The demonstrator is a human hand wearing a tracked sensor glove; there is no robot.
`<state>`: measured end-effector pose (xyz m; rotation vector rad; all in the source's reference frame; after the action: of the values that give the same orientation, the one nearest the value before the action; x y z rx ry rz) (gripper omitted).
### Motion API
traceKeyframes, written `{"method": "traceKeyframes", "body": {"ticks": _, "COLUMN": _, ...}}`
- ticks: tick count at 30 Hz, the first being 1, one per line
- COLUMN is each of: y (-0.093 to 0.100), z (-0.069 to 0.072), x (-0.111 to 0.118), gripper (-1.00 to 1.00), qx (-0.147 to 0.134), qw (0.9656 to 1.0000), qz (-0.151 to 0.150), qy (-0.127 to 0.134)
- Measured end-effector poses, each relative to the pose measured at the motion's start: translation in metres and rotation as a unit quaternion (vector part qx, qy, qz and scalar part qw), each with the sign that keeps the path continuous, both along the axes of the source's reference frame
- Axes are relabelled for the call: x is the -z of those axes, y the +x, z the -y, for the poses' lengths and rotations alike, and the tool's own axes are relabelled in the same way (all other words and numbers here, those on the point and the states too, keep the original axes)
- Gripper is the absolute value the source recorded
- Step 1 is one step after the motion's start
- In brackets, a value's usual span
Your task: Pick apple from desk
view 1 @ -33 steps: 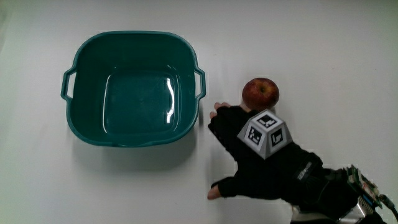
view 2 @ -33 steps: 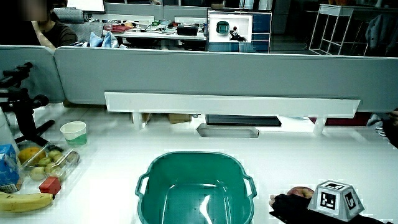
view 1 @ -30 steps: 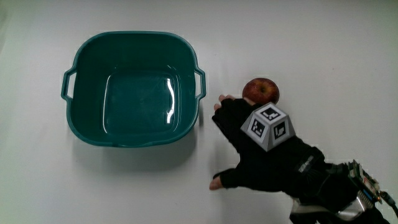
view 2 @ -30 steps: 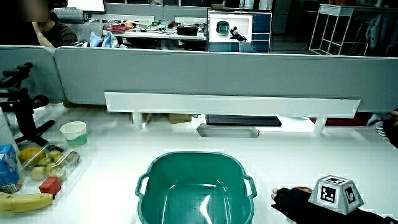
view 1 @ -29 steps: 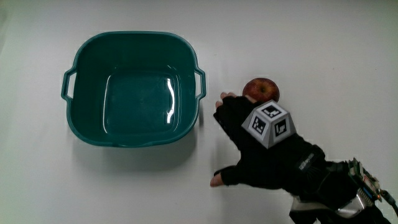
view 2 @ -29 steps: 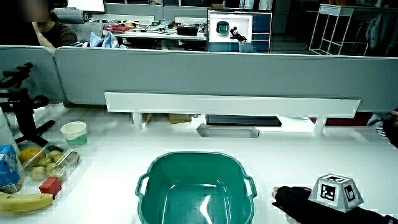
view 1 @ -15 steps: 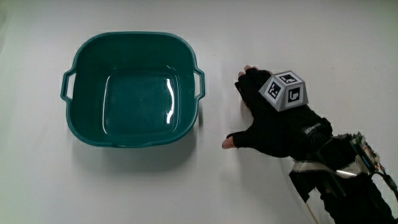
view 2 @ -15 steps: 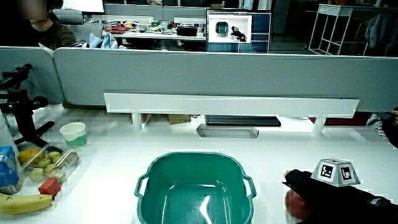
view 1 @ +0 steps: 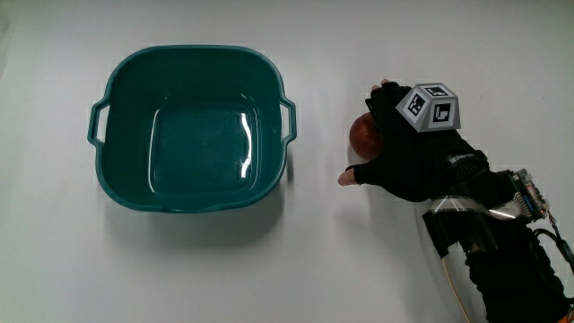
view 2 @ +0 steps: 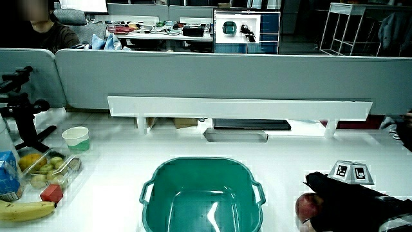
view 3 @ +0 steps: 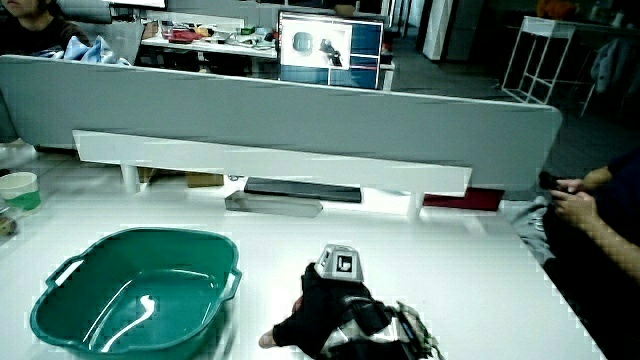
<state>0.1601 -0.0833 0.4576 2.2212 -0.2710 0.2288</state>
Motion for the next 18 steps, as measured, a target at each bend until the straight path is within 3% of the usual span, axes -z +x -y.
{"method": "traceKeyframes", "body": {"ticks": 9, "y": 0.011, "z": 0.011, "x": -0.014, "gripper": 0.00, "qx": -0.026, "qw": 0.9995, "qz": -0.009, "qy": -0.015}}
{"method": "traceKeyframes", "body": {"ticks": 15, "y": 0.017, "z": 0.012, "x": -0.023, "gripper": 0.00, "qx": -0.031, "qw": 0.9986, "qz": -0.012, "qy": -0.042}}
{"method": "traceKeyframes", "body": {"ticks": 18, "y": 0.018, "z": 0.012, "x": -0.024, "gripper": 0.00, "qx": -0.034, "qw": 0.9985, "qz": -0.014, "qy": -0.041}}
